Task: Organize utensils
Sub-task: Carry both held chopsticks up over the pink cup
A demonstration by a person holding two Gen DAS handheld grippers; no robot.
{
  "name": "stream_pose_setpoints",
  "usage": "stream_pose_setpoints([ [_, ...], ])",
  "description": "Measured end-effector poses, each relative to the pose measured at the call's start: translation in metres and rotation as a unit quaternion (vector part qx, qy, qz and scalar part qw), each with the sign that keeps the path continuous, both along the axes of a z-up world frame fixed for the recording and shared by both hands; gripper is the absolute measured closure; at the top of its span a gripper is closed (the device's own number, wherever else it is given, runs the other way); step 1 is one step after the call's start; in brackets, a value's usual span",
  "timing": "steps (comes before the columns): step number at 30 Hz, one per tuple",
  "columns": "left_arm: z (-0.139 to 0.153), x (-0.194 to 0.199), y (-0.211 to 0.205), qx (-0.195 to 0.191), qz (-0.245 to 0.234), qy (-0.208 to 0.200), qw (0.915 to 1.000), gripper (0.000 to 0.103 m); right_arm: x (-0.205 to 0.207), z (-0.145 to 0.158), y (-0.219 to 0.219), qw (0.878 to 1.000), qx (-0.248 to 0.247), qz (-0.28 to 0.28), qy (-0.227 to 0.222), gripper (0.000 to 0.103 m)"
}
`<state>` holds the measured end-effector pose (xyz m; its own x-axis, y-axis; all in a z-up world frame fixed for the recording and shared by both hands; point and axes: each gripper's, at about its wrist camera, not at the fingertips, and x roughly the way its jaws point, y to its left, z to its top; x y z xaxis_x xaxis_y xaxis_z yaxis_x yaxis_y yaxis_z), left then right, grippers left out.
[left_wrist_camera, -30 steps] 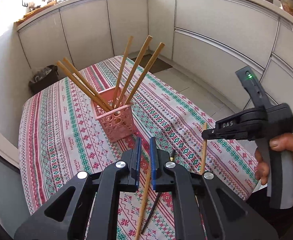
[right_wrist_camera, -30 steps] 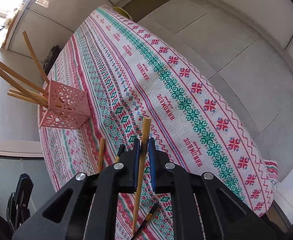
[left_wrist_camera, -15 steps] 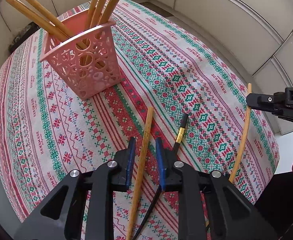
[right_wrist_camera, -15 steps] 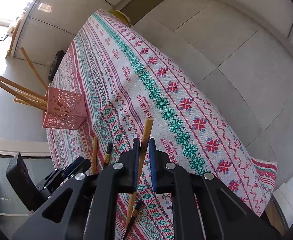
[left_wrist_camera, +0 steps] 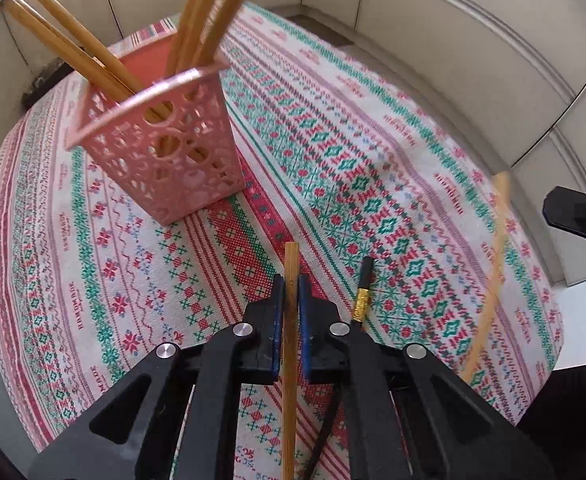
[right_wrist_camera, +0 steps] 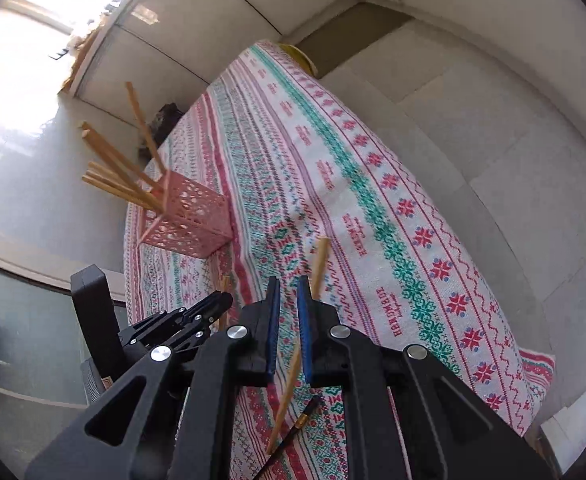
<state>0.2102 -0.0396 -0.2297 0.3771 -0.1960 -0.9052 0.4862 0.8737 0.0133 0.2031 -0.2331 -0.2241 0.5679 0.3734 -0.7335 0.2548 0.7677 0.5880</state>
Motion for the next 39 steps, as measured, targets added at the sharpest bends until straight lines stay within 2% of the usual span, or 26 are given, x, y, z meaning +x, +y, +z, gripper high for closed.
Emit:
stream_pose_setpoints([
  [4,0.058,-0.038,0.02,-0.052,0.005,-0.09,0.9946,0.097,-0.017,0.041,0.025,0.996,-0.049,0.031,-0.068,0.094],
  [6,0.081,-0.053,0.032,-0.082,0.015,-0.122,0.989,0.097,-0.025,0.051,0.032,0.995,-0.069,0.033,-0.07,0.094],
  [7,0.089,-0.06,0.038,-0.092,0.019,-0.132,0.9867,0.097,-0.026,0.049,0.031,0.995,-0.071,0.031,-0.055,0.093],
  [9,0.102,-0.069,0.04,-0.108,0.021,-0.15,0.9826,0.097,-0.017,0.033,0.024,0.998,-0.069,0.013,0.004,0.09],
  [11,0.111,-0.071,0.04,-0.122,0.015,-0.158,0.9798,0.097,0.004,0.004,0.015,0.996,-0.054,0.007,0.076,0.055],
  [12,0.116,-0.073,0.042,-0.126,0.013,-0.162,0.9786,0.097,0.015,-0.012,0.011,0.993,-0.042,0.0,0.108,0.055],
  [15,0.125,-0.076,0.043,-0.141,0.012,-0.171,0.9749,0.097,0.042,-0.049,0.007,0.983,-0.044,-0.011,0.178,0.059],
  [17,0.13,-0.076,0.047,-0.148,0.013,-0.177,0.973,0.097,0.055,-0.064,0.01,0.977,-0.052,-0.013,0.206,0.068],
  [19,0.13,-0.077,0.051,-0.154,0.013,-0.177,0.9719,0.097,0.062,-0.068,0.015,0.975,-0.066,-0.024,0.212,0.069],
  [21,0.132,-0.075,0.055,-0.159,0.016,-0.176,0.9714,0.097,0.069,-0.065,0.026,0.97,-0.104,-0.024,0.217,0.076],
  [22,0.133,-0.074,0.057,-0.161,0.019,-0.175,0.971,0.097,0.072,-0.065,0.032,0.968,-0.13,-0.023,0.215,0.089],
  [23,0.134,-0.074,0.058,-0.163,0.022,-0.175,0.9707,0.097,0.073,-0.064,0.038,0.965,-0.154,-0.018,0.213,0.093],
  [25,0.137,-0.076,0.06,-0.165,0.025,-0.178,0.9699,0.097,0.07,-0.061,0.049,0.961,-0.193,-0.017,0.198,0.093],
  [28,0.141,-0.08,0.064,-0.173,0.029,-0.186,0.9668,0.097,0.053,-0.047,0.054,0.974,-0.178,-0.018,0.142,0.094],
  [31,0.147,-0.087,0.068,-0.182,0.031,-0.203,0.9616,0.097,0.025,-0.007,0.065,0.981,-0.183,-0.007,0.059,0.094],
  [33,0.155,-0.094,0.071,-0.19,0.034,-0.217,0.957,0.097,-0.001,0.026,0.071,0.982,-0.189,0.001,-0.001,0.095],
  [37,0.175,-0.11,0.074,-0.207,0.037,-0.25,0.945,0.097,-0.052,0.091,0.078,0.973,-0.202,0.005,-0.11,0.095],
  [39,0.184,-0.116,0.074,-0.214,0.037,-0.265,0.9396,0.097,-0.067,0.114,0.085,0.967,-0.208,0.002,-0.149,0.095],
])
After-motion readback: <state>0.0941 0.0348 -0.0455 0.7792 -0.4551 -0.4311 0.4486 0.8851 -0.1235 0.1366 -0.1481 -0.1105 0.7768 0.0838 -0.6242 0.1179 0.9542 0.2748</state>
